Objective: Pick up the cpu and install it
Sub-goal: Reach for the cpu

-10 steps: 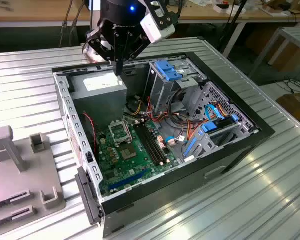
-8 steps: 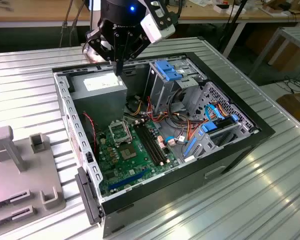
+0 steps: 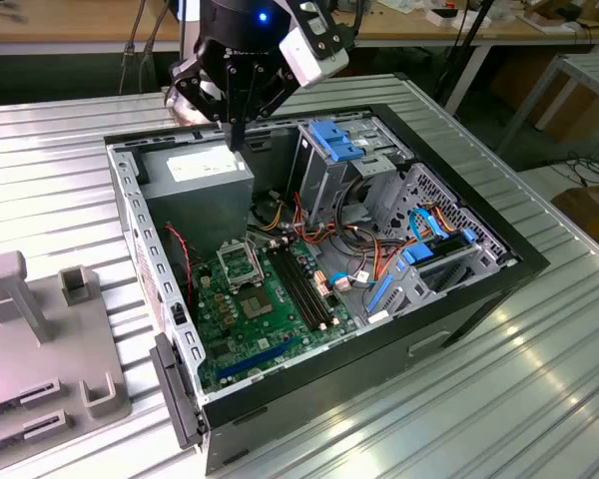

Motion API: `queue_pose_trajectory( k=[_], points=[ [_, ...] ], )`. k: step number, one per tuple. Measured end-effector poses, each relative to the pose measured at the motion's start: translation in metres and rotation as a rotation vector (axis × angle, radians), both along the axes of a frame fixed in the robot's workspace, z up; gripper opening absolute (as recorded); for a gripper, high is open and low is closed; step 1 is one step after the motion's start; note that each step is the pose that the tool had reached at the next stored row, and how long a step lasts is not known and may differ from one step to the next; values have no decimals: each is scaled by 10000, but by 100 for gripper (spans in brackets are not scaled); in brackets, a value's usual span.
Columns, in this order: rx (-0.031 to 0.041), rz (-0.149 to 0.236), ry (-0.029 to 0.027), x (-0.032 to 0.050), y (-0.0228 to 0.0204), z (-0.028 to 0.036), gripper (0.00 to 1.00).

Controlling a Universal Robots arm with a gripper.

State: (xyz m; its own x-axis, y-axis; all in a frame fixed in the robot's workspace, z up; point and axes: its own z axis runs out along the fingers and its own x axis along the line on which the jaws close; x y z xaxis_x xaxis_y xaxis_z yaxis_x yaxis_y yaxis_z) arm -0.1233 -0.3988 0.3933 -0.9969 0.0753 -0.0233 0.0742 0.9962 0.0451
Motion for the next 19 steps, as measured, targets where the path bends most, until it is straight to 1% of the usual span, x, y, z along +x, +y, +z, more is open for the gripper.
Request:
queue_pose_trajectory(
  k=[4, 19],
  points=[
    [0, 1, 0, -30, 0, 0, 11],
    [1, 0, 4, -78, 0, -2, 11]
  ],
)
